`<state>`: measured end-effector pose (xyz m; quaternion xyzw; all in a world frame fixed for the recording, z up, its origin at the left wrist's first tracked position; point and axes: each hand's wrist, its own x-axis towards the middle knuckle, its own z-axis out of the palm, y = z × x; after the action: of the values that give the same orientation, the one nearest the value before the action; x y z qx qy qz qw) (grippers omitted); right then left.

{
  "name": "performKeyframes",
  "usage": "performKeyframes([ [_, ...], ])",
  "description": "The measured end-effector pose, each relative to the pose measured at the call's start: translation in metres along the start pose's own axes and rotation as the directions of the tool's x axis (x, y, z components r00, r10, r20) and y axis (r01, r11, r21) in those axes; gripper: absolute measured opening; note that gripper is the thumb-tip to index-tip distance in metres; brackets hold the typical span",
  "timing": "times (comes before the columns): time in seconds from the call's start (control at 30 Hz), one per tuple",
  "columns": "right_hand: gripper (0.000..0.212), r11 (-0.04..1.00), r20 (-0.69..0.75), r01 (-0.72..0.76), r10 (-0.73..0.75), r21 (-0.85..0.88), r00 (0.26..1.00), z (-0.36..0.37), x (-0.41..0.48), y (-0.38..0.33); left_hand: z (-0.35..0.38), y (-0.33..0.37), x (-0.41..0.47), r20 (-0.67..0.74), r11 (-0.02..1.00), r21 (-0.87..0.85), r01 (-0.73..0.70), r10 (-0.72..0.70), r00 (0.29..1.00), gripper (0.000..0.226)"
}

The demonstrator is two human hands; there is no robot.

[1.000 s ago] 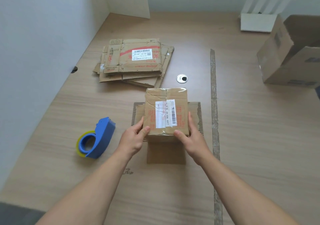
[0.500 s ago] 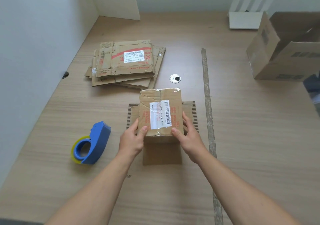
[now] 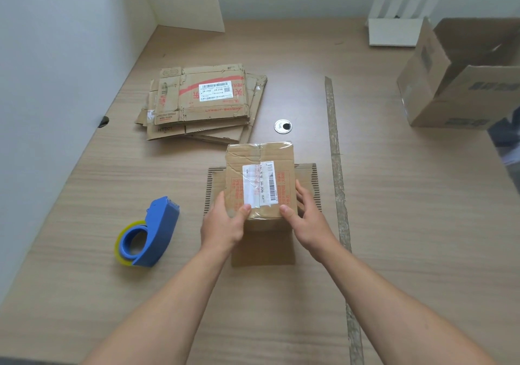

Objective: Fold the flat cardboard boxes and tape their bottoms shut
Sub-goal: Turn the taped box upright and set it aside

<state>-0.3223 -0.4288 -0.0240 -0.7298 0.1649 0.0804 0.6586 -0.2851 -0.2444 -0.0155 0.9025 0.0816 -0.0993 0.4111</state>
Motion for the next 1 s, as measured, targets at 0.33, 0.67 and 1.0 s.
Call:
performKeyframes([
  [0.33,0.057,0.961,-0.106,-0.12,0.096,-0.25,0.99,-0.014,0.009,-0.004,-0.027,-0.017,-0.004,0.141,0.999,-0.048,0.014,-0.008,0.99,0.047],
  [0.67,0.037,0.897,0.018,0.051,-0.048,-0.439,0.999,-0.014,0.04,-0.03,-0.048,-0.003,0.007,0.235,0.982,0.116,-0.148,0.118,0.965,0.047],
  [1.0,0.018,0.961,0.023,-0.014,0.022,-0.275,0.999,-0.002,0.045,-0.033,-0.015,0.03,0.06,0.308,0.95,0.18,-0.257,0.193,0.932,0.032],
])
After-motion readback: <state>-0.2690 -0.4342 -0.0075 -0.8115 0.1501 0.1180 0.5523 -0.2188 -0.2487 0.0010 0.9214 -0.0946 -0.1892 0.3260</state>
